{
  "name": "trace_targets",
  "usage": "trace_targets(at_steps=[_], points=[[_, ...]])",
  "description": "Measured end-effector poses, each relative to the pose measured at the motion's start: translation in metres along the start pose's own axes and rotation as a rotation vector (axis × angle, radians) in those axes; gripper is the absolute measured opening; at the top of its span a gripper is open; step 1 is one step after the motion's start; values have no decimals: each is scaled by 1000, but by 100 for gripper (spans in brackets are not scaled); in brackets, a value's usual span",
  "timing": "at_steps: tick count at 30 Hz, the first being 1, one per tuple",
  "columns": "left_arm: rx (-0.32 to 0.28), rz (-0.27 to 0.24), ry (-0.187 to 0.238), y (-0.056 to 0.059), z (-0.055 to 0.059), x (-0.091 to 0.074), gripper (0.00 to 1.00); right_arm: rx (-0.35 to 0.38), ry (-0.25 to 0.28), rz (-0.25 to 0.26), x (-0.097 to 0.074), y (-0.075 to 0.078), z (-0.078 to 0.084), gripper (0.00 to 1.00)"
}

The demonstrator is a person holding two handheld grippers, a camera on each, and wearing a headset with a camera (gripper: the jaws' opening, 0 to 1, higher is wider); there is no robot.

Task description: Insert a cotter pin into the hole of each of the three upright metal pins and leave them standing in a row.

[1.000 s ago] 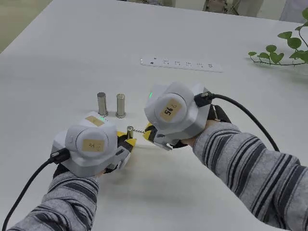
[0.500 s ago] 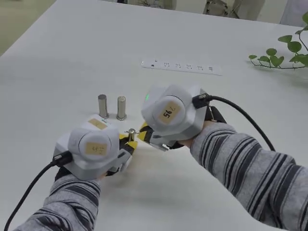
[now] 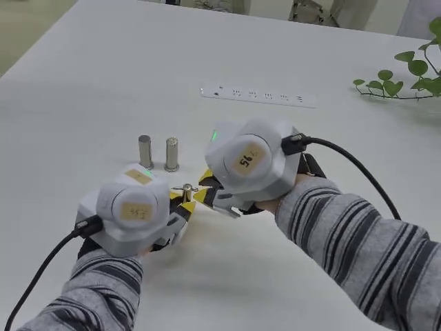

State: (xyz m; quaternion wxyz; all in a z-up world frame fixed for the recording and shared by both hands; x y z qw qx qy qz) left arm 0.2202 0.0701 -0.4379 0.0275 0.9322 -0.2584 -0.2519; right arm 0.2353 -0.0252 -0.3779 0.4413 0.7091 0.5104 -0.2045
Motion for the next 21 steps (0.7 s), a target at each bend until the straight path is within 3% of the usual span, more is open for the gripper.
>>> trace_targets(at_steps=[3, 12, 18, 21], points=[[0, 1, 0, 0, 0, 0, 5, -1, -6, -7, 1, 0, 2, 0], [8, 4, -1, -1, 0, 1, 5, -16, 0, -11, 7, 0, -1, 0], [11, 8, -2, -1, 0, 1, 5, 5, 5, -5, 8, 1, 1, 0], [12, 10, -5, -2, 0, 1, 5, 58, 15, 25, 7, 3, 3, 0]])
Point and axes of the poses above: the centre of the closed fingertips' face, and the gripper's own axes: x roughly forward along the fingers, y roughly to its right, z roughly out of its underside, the point moved 8 cm from there along -x, roughly backward along the fingers, and after that the axes turned 11 degrees about -x, right-handed, at the moved point
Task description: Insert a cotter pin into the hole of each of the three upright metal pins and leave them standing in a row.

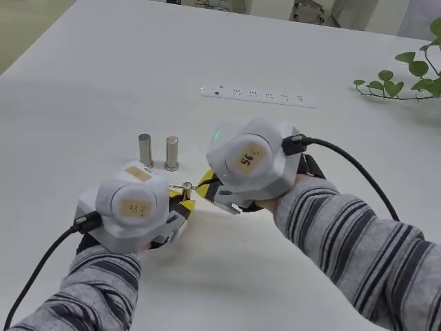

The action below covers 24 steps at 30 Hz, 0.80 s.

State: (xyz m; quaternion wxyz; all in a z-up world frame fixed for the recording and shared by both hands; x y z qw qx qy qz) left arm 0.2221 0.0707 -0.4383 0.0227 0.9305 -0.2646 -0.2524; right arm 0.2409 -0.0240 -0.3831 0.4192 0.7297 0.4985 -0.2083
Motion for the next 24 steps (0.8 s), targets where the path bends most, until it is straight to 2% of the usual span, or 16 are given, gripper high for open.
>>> trace_targets(at_steps=[4, 7, 10, 16, 19, 24], points=[[-7, -4, -3, -6, -1, -1, 5, 146, 21, 47, -5, 2, 10, 7], [-12, -8, -5, -11, -1, -2, 5, 189, 31, 89, -10, 3, 19, 13], [-17, -14, -5, -16, -2, -4, 5, 264, 36, 116, -15, 1, 30, 18], [-26, -18, -4, -24, -2, -6, 5, 428, 87, 173, -26, 1, 51, 28], [-29, -20, -3, -27, -2, -8, 5, 467, 103, 176, -30, -1, 58, 30], [-32, -18, 1, -29, -3, -10, 5, 518, 79, 180, -33, -8, 71, 29]])
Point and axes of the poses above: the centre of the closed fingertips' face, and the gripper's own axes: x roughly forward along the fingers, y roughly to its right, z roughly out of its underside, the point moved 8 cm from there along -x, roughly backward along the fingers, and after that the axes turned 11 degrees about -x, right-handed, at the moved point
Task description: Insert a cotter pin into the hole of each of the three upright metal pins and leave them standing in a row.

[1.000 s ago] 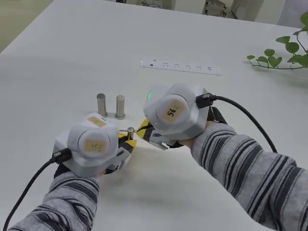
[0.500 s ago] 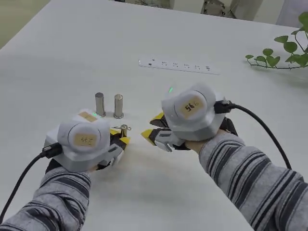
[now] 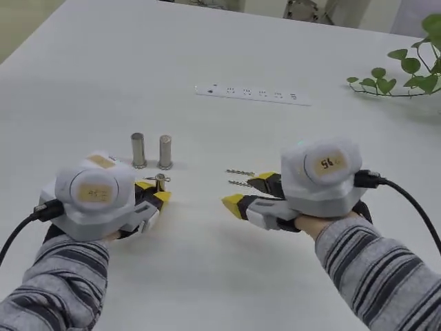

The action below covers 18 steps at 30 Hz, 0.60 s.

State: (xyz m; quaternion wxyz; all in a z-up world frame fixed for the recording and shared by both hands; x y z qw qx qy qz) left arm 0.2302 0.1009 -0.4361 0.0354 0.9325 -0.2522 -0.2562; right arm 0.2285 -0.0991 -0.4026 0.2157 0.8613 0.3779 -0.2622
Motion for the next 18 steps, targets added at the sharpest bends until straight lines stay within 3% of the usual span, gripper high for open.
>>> trace_targets(at_steps=[4, 9, 18], points=[[14, -2, -1, -3, -1, -3, 5, 32, -6, 2, -3, -2, 7, 29], [-12, 12, 4, -11, 2, -6, 5, 57, -1, 6, -5, -5, 9, 29], [-1, 20, 4, -10, 2, -6, 5, 86, -2, 12, -8, -5, 13, 29]])
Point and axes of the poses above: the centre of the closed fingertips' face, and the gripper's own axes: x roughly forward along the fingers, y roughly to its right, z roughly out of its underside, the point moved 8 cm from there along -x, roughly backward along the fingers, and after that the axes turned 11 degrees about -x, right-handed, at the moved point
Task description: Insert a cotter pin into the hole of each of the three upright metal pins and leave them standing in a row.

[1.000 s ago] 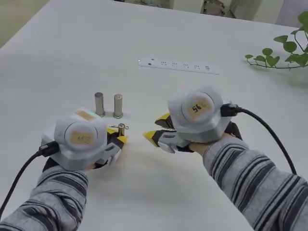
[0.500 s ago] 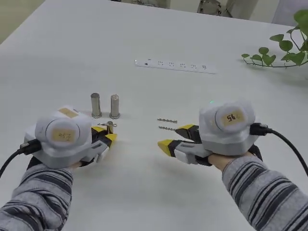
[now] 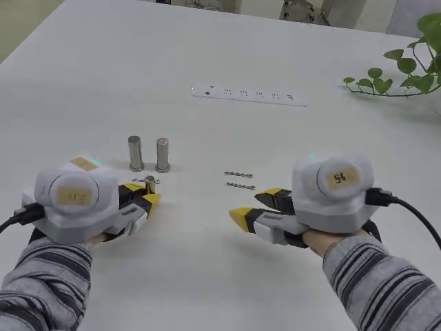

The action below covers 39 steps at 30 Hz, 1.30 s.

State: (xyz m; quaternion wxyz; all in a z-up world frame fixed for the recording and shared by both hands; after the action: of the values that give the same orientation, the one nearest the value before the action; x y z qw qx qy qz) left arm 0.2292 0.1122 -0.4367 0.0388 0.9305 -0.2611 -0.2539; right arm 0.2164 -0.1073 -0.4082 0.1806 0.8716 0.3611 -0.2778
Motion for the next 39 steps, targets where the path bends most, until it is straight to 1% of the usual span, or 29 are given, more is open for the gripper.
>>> trace_targets(at_steps=[3, 8, 10, 11, 13, 16, 19, 21, 23, 25, 26, 32, 35, 37, 39], points=[[-11, -1, -2, 0, 1, 0, 5, 9, 3, 2, -1, 0, 1, 29], [-6, -11, -35, 0, 5, 1, 6, 22, 0, 4, -1, 0, 4, 30], [-12, -10, -40, 0, 5, 1, 6, 24, 0, 6, -2, 0, 5, 30], [-14, -8, -37, 0, 5, 0, 7, 22, -4, 10, -2, 0, 5, 30], [-21, -3, -34, 1, 4, 0, 12, 28, -1, 12, -3, 1, 5, 31], [-17, -4, -35, 0, 3, 0, 18, 35, 5, 15, -5, 3, 4, 31], [-26, -12, -34, -1, 2, -2, 25, 36, 12, 20, -7, 4, 2, 31], [-35, -18, -30, -2, 0, -6, 31, 38, 17, 22, -8, 6, 1, 31], [-41, -19, -17, -1, -4, -9, 35, 43, 32, 23, -9, 7, -4, 31], [-70, -13, -9, 0, -6, -13, 40, 45, 48, 23, -9, 9, -9, 31], [-79, -13, 3, 0, -8, -15, 42, 44, 56, 23, -9, 9, -12, 31], [-79, -12, 26, 3, -16, -21, 52, 31, 86, 8, -4, 16, -29, 31], [-77, -18, 41, 7, -19, -27, 58, 45, 119, -14, 1, 19, -42, 33], [-81, -29, 32, 9, -21, -32, 62, 49, 133, -31, 6, 19, -50, 33], [-62, -42, 31, 10, -24, -36, 67, 47, 148, -51, 13, 21, -58, 33]])
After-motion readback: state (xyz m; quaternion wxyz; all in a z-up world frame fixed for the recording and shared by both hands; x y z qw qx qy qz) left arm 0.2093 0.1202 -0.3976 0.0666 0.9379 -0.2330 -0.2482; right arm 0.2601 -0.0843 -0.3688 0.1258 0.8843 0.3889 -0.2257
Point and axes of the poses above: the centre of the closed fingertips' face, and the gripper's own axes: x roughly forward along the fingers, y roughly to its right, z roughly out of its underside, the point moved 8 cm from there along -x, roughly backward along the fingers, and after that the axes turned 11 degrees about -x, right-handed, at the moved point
